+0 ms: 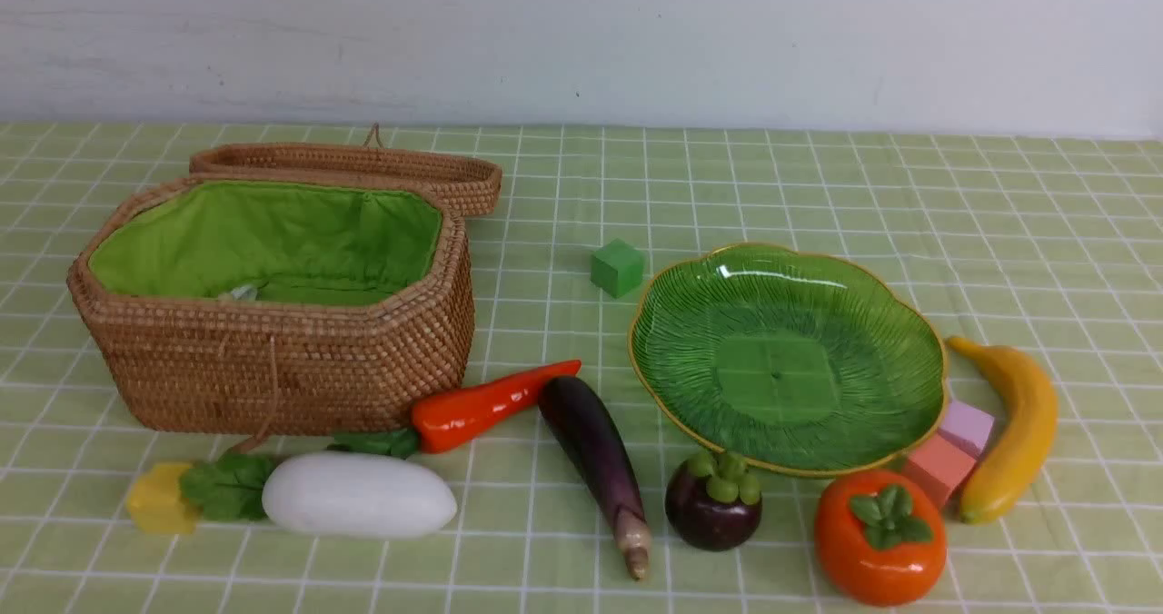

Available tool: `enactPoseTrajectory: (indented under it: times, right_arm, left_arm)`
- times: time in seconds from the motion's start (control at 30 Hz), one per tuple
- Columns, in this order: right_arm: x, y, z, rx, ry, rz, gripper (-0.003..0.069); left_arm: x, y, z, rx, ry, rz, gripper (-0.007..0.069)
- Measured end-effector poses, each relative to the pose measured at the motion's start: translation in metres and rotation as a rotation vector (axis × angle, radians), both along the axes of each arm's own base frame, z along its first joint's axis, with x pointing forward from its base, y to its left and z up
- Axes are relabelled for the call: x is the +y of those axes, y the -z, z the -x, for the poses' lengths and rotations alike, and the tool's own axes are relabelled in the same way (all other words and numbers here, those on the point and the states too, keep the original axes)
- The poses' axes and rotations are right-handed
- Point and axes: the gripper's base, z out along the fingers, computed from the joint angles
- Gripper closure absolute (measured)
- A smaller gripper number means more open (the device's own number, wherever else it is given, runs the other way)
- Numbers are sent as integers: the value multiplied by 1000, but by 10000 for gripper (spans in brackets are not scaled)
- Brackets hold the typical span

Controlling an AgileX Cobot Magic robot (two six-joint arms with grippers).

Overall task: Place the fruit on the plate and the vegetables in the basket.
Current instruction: Take a daikon with your left arm and place it on the basket on the left.

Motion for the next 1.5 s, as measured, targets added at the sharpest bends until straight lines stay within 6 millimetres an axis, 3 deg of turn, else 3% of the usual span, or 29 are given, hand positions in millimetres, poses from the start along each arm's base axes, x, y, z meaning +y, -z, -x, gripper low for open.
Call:
enactPoseTrajectory:
  times: [1.1, 1.17, 1.37, 1.5]
  right_arm:
    - [0, 0, 0, 0, 0, 0, 417]
    - [0, 0, 0, 0, 0, 0, 417]
    - [0, 0, 0, 0, 0, 0, 417]
    - [0, 0, 0, 0, 0, 0, 417]
  left_arm:
    - [0, -1, 0, -6, -1, 1, 386]
    - [-1, -4, -1, -35, -11, 85, 386]
    - [-4, -19, -3, -116, -78, 626, 386]
    - [1, -29, -4, -211, -123, 808, 386]
